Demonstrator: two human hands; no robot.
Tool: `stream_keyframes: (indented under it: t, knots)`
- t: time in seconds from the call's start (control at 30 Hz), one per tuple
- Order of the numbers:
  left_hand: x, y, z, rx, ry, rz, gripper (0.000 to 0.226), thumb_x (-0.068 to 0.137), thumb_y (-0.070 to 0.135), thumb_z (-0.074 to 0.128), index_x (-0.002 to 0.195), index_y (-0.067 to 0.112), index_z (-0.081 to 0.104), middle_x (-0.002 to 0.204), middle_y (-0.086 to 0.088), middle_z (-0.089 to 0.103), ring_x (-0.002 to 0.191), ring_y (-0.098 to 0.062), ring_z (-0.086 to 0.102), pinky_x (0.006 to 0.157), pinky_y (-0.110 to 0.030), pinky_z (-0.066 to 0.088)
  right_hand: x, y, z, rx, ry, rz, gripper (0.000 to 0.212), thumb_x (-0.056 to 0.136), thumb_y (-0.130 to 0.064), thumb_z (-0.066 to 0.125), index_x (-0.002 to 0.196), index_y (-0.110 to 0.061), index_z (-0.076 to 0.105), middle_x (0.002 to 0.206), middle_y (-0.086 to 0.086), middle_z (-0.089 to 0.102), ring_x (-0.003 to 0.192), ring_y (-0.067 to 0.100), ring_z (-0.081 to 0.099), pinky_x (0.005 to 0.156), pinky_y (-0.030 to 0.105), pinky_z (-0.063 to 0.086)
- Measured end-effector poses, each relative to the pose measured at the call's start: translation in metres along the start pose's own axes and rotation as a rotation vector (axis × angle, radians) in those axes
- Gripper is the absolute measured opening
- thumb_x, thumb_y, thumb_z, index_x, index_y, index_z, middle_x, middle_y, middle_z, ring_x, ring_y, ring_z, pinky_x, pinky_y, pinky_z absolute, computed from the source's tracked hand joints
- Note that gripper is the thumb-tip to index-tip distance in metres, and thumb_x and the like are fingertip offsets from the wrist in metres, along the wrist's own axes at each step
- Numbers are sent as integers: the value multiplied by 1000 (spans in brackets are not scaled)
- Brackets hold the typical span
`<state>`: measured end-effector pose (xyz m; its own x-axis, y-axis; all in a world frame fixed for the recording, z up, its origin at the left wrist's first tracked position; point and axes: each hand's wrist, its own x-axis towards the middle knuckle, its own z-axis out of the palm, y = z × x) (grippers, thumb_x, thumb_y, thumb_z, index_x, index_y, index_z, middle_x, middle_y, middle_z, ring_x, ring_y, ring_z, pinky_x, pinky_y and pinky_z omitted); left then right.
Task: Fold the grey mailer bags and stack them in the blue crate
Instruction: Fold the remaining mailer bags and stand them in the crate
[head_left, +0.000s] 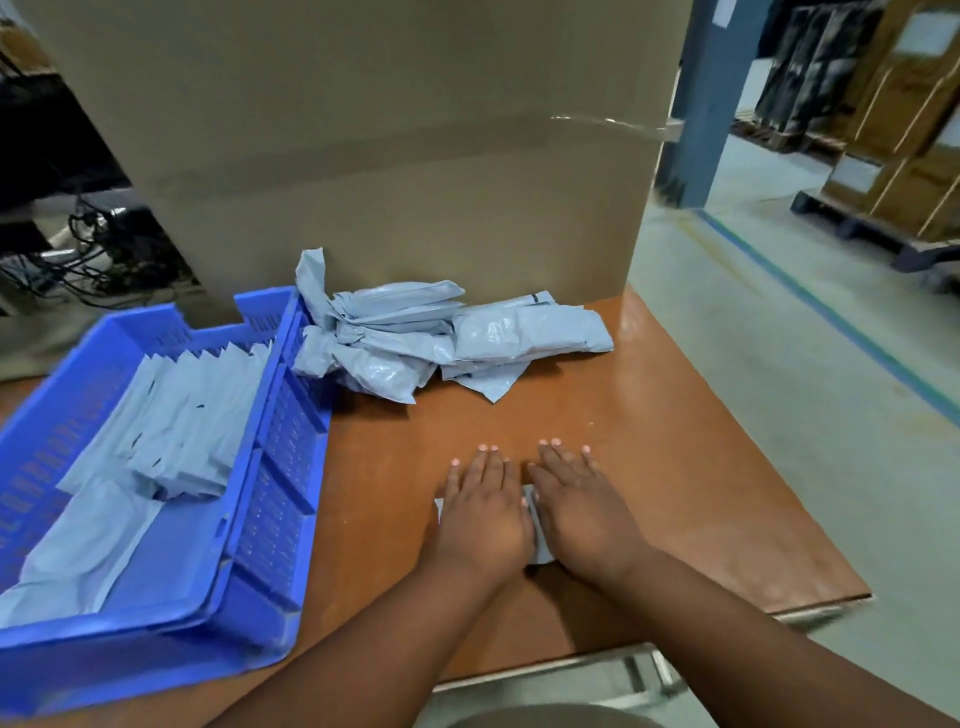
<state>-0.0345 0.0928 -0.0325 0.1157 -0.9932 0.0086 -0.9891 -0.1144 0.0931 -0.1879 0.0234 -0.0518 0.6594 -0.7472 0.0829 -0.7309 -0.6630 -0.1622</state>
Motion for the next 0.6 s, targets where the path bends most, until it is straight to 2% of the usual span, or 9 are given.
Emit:
stream_keyframes:
  t: [0.07, 0.17, 0.27, 0.33, 0.6]
  knots:
    - [7, 20, 1, 5, -46, 63, 83, 93, 42, 4, 162, 9, 38, 171, -13, 33, 162, -29, 20, 132, -53, 8, -1, 13, -2, -19, -62, 52, 68, 101, -42, 19, 153, -14, 53, 168, 14, 38, 159, 31, 28, 130, 54, 18]
    - [14, 34, 13, 76, -150, 85, 73, 102, 39, 10, 167, 10, 24, 175, -14, 19, 163, -31, 13, 132, -53, 3, -9, 27, 10, -20, -135, 86, 76, 101, -48, 9, 165, -15, 33, 176, 11, 18, 164, 28, 10, 131, 53, 6]
    - [14, 33, 30, 152, -95, 102, 73, 103, 40, 13, 161, 6, 39, 168, -19, 36, 157, -35, 32, 129, -57, 18, -17, 34, 22, -5, -109, 99, 75, 104, -52, 8, 169, -17, 21, 178, 7, 8, 165, 25, 4, 131, 55, 4]
    - [15, 30, 41, 159, -56, 114, 72, 104, 40, 15, 159, 4, 44, 166, -19, 40, 154, -36, 36, 128, -57, 21, -15, 37, 26, -8, -82, 94, 73, 106, -52, 12, 170, -18, 20, 178, 6, 8, 165, 25, 4, 131, 58, 4]
    - [17, 30, 50, 205, -72, 104, 73, 105, 41, 8, 165, 6, 30, 173, -16, 25, 161, -30, 21, 131, -53, 9, -20, 37, 36, -19, -24, 97, 69, 107, -49, 22, 167, -16, 29, 176, 8, 19, 163, 27, 15, 129, 61, 12]
